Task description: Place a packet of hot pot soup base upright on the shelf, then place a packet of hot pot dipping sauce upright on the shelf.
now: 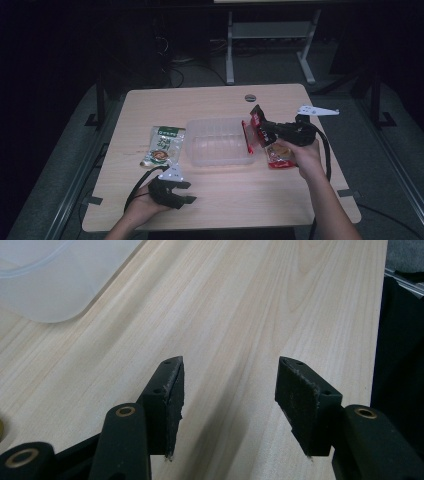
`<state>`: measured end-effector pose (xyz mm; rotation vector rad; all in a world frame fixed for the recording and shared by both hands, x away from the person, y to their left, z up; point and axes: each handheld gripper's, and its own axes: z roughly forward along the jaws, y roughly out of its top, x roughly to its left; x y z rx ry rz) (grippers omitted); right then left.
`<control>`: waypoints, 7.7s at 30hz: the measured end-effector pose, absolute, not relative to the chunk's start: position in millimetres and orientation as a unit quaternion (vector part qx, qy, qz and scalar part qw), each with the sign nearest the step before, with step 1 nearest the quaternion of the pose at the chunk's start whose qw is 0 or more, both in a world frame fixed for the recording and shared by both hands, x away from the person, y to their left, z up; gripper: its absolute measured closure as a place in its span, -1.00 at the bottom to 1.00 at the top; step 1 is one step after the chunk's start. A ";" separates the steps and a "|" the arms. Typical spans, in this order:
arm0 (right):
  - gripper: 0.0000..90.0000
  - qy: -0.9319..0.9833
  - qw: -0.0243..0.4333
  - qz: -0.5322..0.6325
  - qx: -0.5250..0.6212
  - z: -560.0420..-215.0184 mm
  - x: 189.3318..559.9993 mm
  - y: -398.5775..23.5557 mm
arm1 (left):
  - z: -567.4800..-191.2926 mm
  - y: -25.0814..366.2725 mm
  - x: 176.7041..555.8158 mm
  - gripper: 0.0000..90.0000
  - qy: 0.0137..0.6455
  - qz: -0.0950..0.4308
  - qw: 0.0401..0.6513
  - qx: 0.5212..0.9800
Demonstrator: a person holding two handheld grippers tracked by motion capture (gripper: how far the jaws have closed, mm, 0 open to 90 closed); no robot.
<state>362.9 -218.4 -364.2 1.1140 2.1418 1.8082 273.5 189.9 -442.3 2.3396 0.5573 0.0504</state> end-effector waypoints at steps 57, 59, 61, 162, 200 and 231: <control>-0.11 0.764 0.092 0.510 0.385 -378.1 369.4 -199.0 | -444.2 187.0 273.4 0.00 0.209 0.014 0.354 0.911; -0.14 0.765 0.100 0.506 0.385 -377.2 368.7 -198.4 | -444.2 187.0 273.4 0.00 0.210 0.014 0.354 0.911; -0.25 0.767 0.108 0.503 0.384 -375.5 367.7 -197.9 | -444.3 187.0 273.2 0.00 0.210 0.015 0.355 0.911; 1.00 0.893 0.073 0.270 0.352 -452.8 328.4 -218.5 | -443.3 220.8 266.6 -0.21 0.231 0.026 0.356 0.905; 1.00 0.926 0.014 0.306 0.220 -445.2 293.0 -143.9 | -442.1 211.5 265.6 -0.14 0.229 0.013 0.364 0.903; 1.00 0.871 0.034 0.309 0.379 -453.5 312.4 -246.6 | -431.9 83.6 290.4 1.00 0.157 -0.016 0.388 0.908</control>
